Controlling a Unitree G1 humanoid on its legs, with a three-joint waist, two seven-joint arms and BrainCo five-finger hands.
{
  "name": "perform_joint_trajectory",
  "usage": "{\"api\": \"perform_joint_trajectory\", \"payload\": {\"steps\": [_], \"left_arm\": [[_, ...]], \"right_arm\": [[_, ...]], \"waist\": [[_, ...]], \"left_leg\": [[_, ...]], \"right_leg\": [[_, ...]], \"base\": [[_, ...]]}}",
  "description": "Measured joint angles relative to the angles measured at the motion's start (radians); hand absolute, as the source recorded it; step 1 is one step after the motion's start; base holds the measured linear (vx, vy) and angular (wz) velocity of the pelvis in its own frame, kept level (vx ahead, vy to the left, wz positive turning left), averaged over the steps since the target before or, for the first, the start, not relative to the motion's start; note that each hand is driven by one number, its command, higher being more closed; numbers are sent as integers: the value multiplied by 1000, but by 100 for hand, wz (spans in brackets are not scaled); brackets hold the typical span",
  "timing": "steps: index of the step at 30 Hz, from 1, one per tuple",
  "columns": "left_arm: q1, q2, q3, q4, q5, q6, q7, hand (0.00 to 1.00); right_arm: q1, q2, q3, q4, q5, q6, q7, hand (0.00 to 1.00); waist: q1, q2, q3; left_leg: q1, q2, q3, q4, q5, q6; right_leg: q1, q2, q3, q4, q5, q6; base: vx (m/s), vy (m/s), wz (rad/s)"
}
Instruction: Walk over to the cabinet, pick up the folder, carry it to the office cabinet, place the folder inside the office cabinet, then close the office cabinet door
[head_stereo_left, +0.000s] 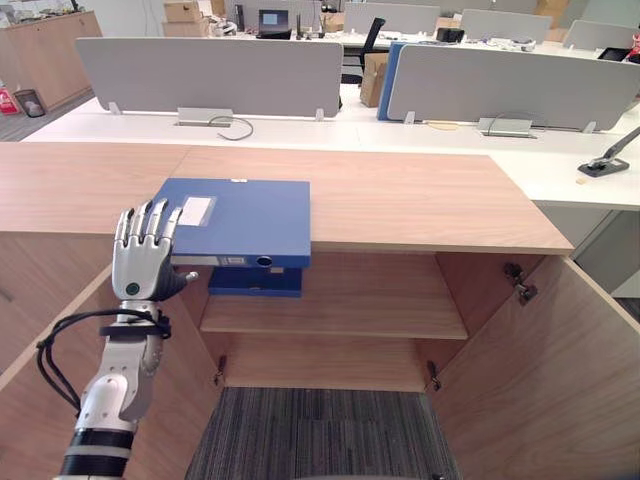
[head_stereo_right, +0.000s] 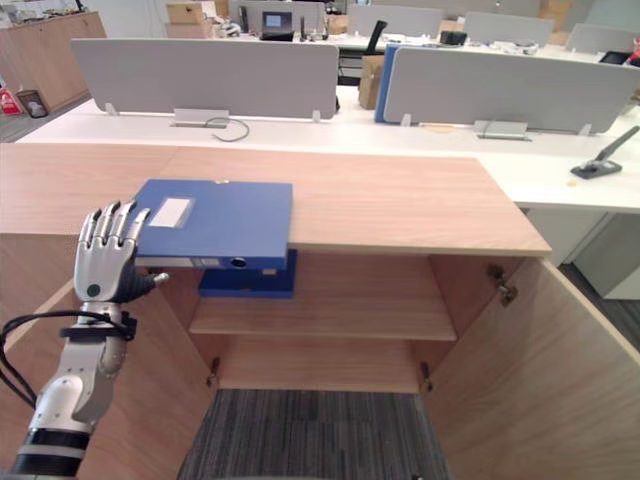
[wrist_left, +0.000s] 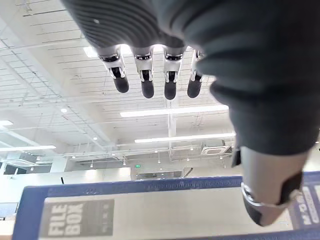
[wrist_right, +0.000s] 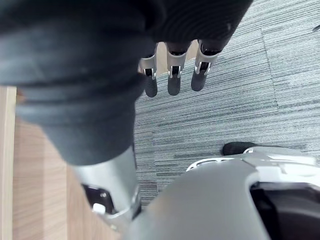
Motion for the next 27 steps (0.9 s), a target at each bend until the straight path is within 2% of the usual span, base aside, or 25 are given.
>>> {"api": "perform_joint_trajectory", "payload": {"steps": [9, 15, 27], "left_arm": [[-47, 43, -23, 2, 0, -11, 6, 0], [-69, 67, -87, 97, 4, -28, 7, 0], [-70, 72, -125, 231, 2, -37, -3, 0]], "right_arm": [[7, -6, -34, -3, -3, -2, 6, 0], [11, -6, -34, -3, 14, -2, 6, 0], [14, -6, -35, -3, 13, -3, 4, 0]], "waist": [[-1, 27, -8], [-4, 28, -9], [-8, 28, -10]], "left_leg": [[1, 0, -1, 0, -1, -2], [8, 0, -1, 0, -2, -2], [17, 1, -1, 0, -2, -2]], "right_leg": [[3, 2, 5, -3, 2, -3], [3, 0, 9, 1, 2, -3], [9, 1, 11, 2, 3, -3]], "base": [[-10, -4, -1], [-55, 7, -2], [-10, 1, 0]]}}
